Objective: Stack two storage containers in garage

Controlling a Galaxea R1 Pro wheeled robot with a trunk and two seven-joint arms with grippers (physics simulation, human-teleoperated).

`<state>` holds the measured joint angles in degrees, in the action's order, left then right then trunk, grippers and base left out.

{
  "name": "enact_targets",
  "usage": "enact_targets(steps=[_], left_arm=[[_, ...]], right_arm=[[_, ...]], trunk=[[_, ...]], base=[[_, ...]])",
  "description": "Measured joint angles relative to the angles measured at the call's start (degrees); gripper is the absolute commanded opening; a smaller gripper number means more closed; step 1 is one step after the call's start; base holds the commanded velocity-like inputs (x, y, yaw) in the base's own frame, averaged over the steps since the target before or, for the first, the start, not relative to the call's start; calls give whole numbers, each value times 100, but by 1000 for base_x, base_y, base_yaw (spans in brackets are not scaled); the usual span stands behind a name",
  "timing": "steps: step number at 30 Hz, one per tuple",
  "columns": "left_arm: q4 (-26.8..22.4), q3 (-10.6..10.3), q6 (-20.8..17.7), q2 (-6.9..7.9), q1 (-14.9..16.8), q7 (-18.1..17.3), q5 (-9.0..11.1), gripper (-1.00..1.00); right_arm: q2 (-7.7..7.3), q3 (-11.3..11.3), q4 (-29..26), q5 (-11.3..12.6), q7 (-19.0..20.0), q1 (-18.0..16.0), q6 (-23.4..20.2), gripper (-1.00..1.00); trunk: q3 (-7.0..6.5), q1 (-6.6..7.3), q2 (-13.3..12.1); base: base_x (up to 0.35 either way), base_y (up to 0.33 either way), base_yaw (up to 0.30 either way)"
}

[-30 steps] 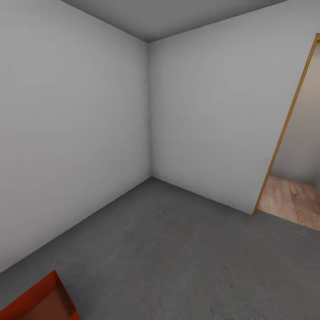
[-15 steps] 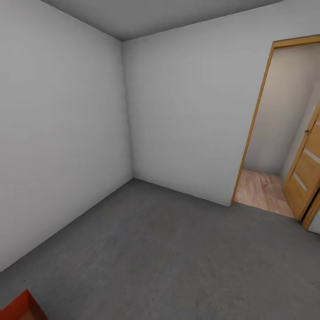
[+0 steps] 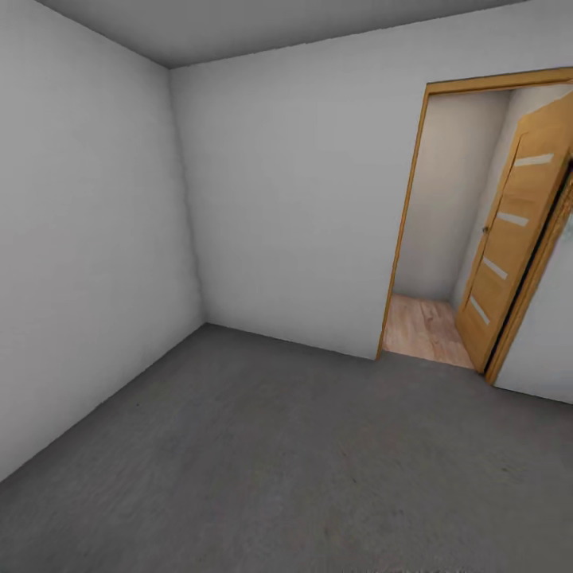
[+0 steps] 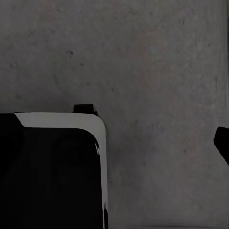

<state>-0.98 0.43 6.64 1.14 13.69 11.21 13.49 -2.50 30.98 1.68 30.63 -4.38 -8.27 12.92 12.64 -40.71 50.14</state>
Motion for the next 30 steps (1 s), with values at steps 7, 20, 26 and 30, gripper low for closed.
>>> enact_targets(steps=[7,20,26,30], left_arm=[[0,0,1,0,2,0,0,100],[0,0,1,0,0,0,0,100],[0,0,-2,0,2,0,0,100],[0,0,-2,0,0,0,0,100]], right_arm=[[-1,0,0,1,0,0,0,100],[-3,0,2,3,0,0,0,100],[-2,0,4,1,0,0,0,100],[0,0,3,2,0,0,0,100]], trunk=[[0,0,0],[0,0,0],[0,0,0],[0,0,0]], base=[[0,0,-300],[0,0,-300],[0,0,-300],[0,0,-300]])
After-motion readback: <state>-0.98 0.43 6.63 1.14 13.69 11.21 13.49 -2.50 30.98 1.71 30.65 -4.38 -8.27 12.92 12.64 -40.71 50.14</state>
